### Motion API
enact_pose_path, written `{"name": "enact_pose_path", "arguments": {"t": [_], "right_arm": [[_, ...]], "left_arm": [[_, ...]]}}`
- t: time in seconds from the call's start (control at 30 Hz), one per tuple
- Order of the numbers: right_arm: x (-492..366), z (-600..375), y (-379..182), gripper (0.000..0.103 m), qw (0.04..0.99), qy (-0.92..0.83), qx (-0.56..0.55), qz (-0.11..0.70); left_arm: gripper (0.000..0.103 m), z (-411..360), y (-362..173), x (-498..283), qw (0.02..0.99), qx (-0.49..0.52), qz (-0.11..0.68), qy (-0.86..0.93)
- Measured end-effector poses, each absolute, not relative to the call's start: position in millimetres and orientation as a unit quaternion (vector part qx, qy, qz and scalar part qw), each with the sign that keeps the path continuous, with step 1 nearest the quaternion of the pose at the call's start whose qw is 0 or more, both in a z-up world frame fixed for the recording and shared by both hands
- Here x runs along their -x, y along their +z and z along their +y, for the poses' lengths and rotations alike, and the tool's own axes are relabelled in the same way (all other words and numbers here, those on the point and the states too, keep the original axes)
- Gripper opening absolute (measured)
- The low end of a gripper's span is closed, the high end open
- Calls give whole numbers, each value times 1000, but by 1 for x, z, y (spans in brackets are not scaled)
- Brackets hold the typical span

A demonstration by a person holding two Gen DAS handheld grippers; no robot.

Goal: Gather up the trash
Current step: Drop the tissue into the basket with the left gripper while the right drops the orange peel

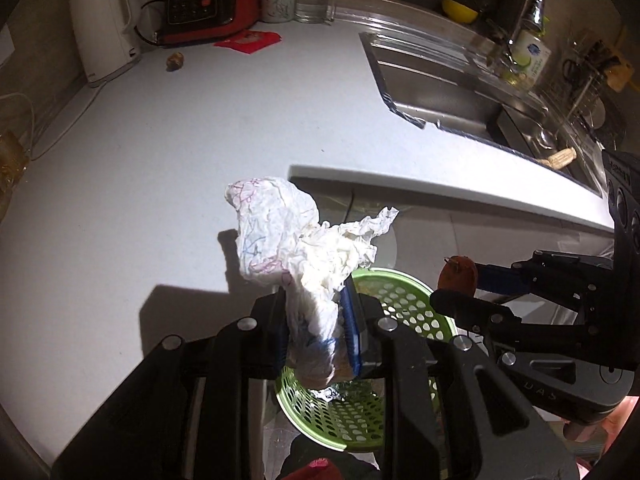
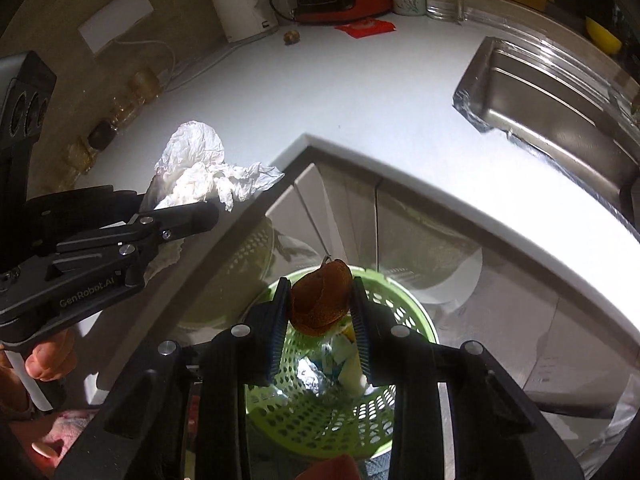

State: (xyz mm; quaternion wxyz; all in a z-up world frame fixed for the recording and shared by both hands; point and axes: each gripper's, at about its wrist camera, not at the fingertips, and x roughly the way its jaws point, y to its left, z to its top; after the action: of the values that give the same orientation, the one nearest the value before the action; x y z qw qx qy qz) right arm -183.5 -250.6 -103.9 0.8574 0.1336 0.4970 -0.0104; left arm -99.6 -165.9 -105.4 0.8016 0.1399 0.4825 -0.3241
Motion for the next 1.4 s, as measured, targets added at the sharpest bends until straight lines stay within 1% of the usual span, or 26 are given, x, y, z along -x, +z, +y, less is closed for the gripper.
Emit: {"name": "enact_pose_path", "arguments": {"t": [0.17,0.23,0.27,0.3,0.33,0.43,0.47,0.57,0.9,0.93,1.0,1.03,1.07,1.27,1.4], "right_arm": [[202,-245,-107,31,856,-17,-129,501],[207,-244,-112,36,852,-22,-127,508],[209,-243,-115,44,849,-25,-125,512],[211,-243,-118,66,848,-28,-124,515],[213,-243,-120,86,848,-37,-122,514],[218,-246,-121,97,849,-58,-113,513],[218,-248,-121,99,847,-63,-113,516],[220,-254,-121,100,845,-76,-116,516],[234,-292,-113,100,842,-131,-140,505],[236,-297,-113,100,840,-138,-145,504],[239,-305,-115,100,837,-146,-158,504],[240,-307,-115,100,835,-149,-163,503],[241,-310,-116,100,834,-152,-169,503],[243,-314,-124,100,826,-157,-188,508],[242,-312,-124,100,826,-155,-186,510]], "left_arm": [[23,-165,-108,111,798,-146,481,-332],[23,-165,-109,113,797,-148,482,-333],[23,-165,-110,114,796,-149,482,-333],[23,-165,-110,116,796,-149,483,-334],[23,-165,-111,117,794,-149,484,-335],[23,-166,-111,119,793,-154,483,-338],[23,-167,-111,121,792,-156,483,-339],[23,-169,-113,124,789,-159,484,-343],[23,-180,-131,152,753,-196,500,-380],[28,-182,-133,155,748,-202,501,-384],[45,-185,-139,160,734,-216,510,-394],[65,-187,-142,163,727,-224,514,-397],[78,-188,-143,165,723,-230,515,-398],[81,-196,-156,168,702,-260,534,-394],[82,-196,-153,164,707,-250,535,-389]]}}
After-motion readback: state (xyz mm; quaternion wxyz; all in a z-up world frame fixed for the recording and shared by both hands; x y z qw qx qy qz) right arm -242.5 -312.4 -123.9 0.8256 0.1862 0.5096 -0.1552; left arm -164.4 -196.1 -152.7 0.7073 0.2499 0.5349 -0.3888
